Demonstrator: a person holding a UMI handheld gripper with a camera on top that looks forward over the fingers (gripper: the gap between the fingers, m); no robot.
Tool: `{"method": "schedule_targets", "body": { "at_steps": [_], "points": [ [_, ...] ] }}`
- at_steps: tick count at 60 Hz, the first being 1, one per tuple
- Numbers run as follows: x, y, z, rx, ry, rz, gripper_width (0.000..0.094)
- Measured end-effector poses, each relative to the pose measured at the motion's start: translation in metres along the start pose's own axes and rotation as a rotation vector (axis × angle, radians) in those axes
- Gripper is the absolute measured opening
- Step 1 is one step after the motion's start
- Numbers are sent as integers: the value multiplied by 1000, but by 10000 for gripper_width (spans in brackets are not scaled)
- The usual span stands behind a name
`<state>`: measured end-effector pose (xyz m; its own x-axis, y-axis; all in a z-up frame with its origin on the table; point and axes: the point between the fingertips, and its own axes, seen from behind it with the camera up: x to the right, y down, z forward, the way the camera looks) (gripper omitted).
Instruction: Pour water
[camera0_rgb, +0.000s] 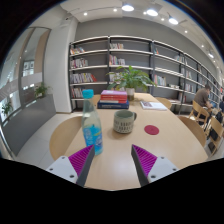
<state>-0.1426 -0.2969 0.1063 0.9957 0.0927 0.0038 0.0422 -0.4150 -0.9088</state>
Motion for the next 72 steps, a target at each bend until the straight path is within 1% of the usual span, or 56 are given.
{"method": "schedule_targets", "body": {
  "at_steps": [5, 11, 19, 20, 32, 35, 37, 39, 40, 42, 49, 52, 53, 65, 70, 72],
  "points": [
    [-36, -3, 21, 3, -37, 3, 744],
    [-57, -11, 40, 12, -61, 3, 746],
    [-72, -31, 68, 43, -67, -7, 749],
    [-70, -32, 78, 48, -66, -7, 749],
    [-80, -42, 116, 83, -59, -18, 746],
    [-81, -46, 122, 101, -61, -24, 722],
    [-81, -49, 125, 112, -62, -28, 686],
    [-77, -52, 132, 133, -48, -23, 627],
    [-75, -53, 133, 143, -39, -17, 549],
    [-74, -54, 136, 156, -45, -2, 536],
    [-77, -57, 134, 186, -69, -1, 416],
    [-76, -57, 139, 196, -72, -4, 384],
    [-77, -57, 139, 197, -76, -1, 357],
    [-91, -60, 145, 169, -116, -10, 354],
    [-104, -70, 152, 167, -140, 104, 355],
    [-111, -78, 157, 168, -167, 167, 354]
  ]
}}
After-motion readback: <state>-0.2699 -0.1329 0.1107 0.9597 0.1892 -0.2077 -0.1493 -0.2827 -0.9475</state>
